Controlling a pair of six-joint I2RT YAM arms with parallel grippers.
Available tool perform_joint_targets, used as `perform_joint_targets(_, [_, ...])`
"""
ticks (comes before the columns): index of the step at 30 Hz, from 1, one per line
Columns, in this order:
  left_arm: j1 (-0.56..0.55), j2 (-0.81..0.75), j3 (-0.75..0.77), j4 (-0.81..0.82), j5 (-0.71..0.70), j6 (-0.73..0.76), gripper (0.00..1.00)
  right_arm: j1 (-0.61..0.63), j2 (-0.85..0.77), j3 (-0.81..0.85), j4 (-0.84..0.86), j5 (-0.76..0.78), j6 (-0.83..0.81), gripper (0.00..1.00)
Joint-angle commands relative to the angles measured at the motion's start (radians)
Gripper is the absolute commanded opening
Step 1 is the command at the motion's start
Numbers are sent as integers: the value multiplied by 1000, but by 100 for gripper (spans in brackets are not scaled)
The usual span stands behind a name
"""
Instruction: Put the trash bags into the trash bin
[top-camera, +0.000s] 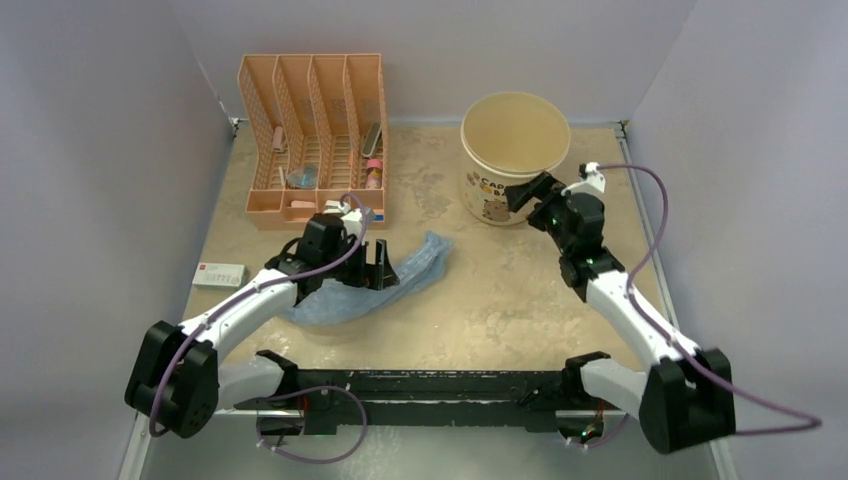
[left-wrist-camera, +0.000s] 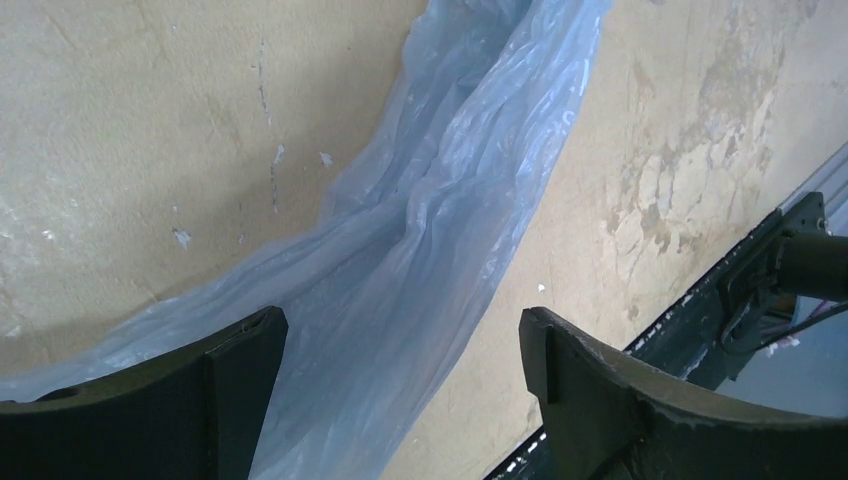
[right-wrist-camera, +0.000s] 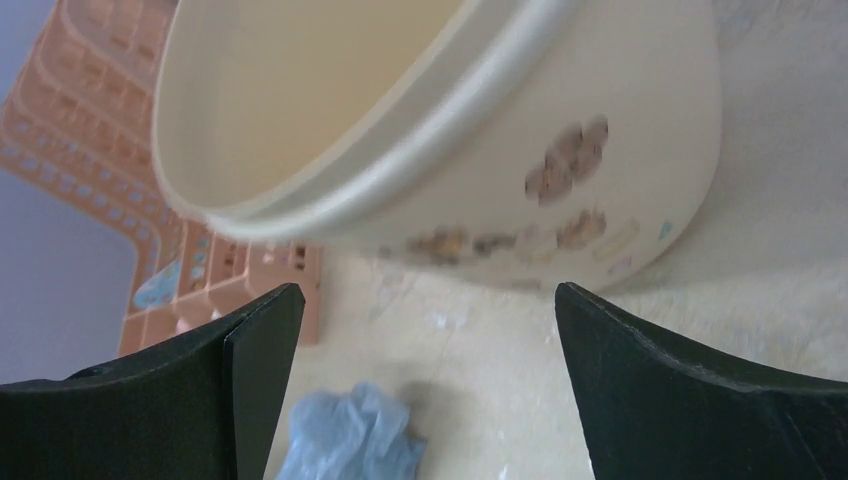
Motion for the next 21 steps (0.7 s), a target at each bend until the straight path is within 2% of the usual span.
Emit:
perform_joint_targets(1, [-27,0,32,5,-53,-21,86,-7,190,187,78,70,-86,98])
perform_joint_targets(4, [-41,40,36,17,-7,-35,80,-7,263,264,6,1,-116,98])
perform_joint_targets(8, [-77,87,50,35,46,-47,70,-8,257,258,-19,-37,-168,96])
perform_joint_targets(12, [-101,110,61,55,83,-77,45,-9,194,234,-144,-150,-212,96])
perform_joint_targets(17, [-108,132,46,192,212,-183,4,-9,-16,45,-141,-263,-123,99])
perform_joint_targets(18, [-110,135,35,244,238,-223,0,-9,-52,10,-137,-274,-88,99])
perform_joint_targets(21, [-110,129,-32,438,313,-405,0,-9,-136,-55,-182,-263,-16,99])
